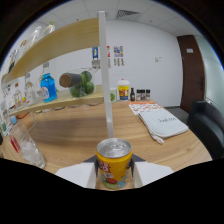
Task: Make me a cup of Vodka Sunrise.
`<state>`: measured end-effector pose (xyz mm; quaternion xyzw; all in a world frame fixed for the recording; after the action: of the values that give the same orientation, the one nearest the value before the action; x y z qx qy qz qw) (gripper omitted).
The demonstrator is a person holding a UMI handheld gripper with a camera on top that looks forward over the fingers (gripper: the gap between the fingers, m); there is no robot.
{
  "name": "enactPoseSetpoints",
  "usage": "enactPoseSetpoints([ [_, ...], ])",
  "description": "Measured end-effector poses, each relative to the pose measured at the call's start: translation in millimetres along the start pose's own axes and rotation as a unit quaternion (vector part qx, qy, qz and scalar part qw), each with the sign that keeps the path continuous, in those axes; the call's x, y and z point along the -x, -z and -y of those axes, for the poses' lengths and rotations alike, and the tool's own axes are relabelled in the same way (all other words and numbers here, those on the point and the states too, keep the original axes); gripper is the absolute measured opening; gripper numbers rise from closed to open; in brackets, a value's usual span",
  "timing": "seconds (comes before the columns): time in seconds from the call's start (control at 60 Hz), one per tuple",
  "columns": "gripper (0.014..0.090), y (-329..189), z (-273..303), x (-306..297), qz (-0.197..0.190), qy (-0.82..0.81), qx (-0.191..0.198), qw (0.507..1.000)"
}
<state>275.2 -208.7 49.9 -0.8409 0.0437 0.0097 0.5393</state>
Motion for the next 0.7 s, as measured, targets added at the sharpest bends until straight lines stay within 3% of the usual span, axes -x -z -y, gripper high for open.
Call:
enactPoseSetpoints([
  [0.333, 0.0542, 10, -10, -1, -0.011, 0.011, 0.008, 1.0],
  [0.383, 0.0608, 11, -10, -2, -0.02, 0.015, 0.012, 1.0],
  [0.467, 0.0869, 20, -2, -6, -0.037, 0.022, 0.01, 0.999],
  [0.7, 0.0854, 77, 39, 18, -0.057, 0.035, -0.011, 0.998],
])
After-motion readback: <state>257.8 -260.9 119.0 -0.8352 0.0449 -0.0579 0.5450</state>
